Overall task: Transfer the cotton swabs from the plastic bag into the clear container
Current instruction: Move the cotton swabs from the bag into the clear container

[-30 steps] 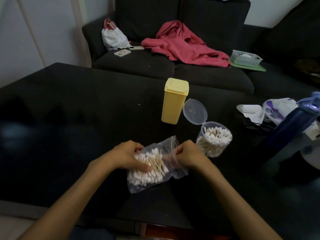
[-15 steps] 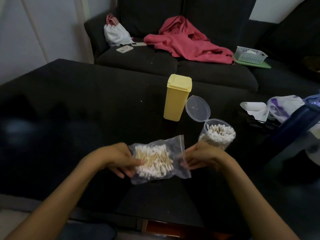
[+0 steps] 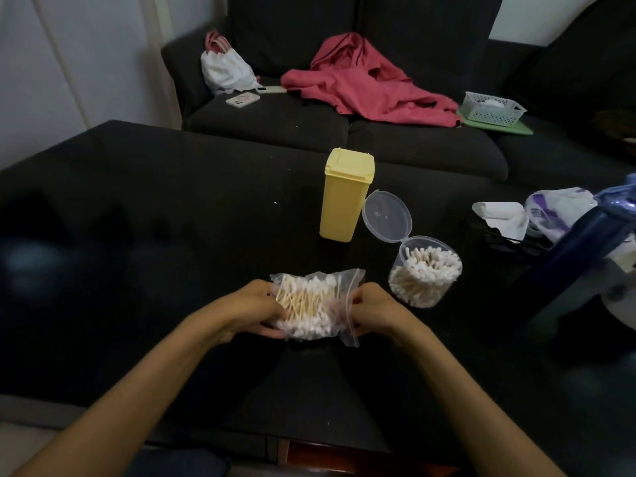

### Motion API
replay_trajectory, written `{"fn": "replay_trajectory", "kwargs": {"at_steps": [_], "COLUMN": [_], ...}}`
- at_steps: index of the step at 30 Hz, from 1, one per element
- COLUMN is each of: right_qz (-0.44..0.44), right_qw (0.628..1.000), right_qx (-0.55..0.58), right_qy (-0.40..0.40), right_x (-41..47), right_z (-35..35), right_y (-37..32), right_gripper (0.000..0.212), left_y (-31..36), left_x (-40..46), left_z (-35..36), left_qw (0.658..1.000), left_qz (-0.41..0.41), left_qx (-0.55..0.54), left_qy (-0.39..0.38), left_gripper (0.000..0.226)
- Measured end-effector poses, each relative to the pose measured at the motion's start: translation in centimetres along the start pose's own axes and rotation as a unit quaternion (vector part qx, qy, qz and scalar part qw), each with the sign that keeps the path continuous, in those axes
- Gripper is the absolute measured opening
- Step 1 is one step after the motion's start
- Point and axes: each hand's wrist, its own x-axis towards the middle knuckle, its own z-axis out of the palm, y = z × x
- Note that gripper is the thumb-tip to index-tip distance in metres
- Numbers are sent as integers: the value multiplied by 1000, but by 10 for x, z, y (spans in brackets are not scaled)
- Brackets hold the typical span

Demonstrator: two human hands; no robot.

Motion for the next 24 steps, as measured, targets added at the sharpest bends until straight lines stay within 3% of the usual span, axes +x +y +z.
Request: {"fn": "replay_trajectory", "kwargs": {"at_steps": [5,9,14,24], "right_qz": [-40,-82,-64,-16], "right_qw": [997,993,994,999], "right_qx": [7,-37,-3,-40], "right_qy": [-62,-78,-93,23], "right_x": [-3,-4,-7,-9], "right_z": [-2,1,-3,-20], "right_y": [-4,-6,-8,-6], "right_gripper": [26,33,32,20], "left_y": [5,-3,-1,2], "left_x": [-2,5,5,-1], "left_z": [12,17,14,10], "left_qw": [999,990,992,995], "left_qz": [25,124,117,94], "left_qx": [-1,61,26,1], "left_qy": [34,13,23,20], "left_gripper": [17,30,38,42]}}
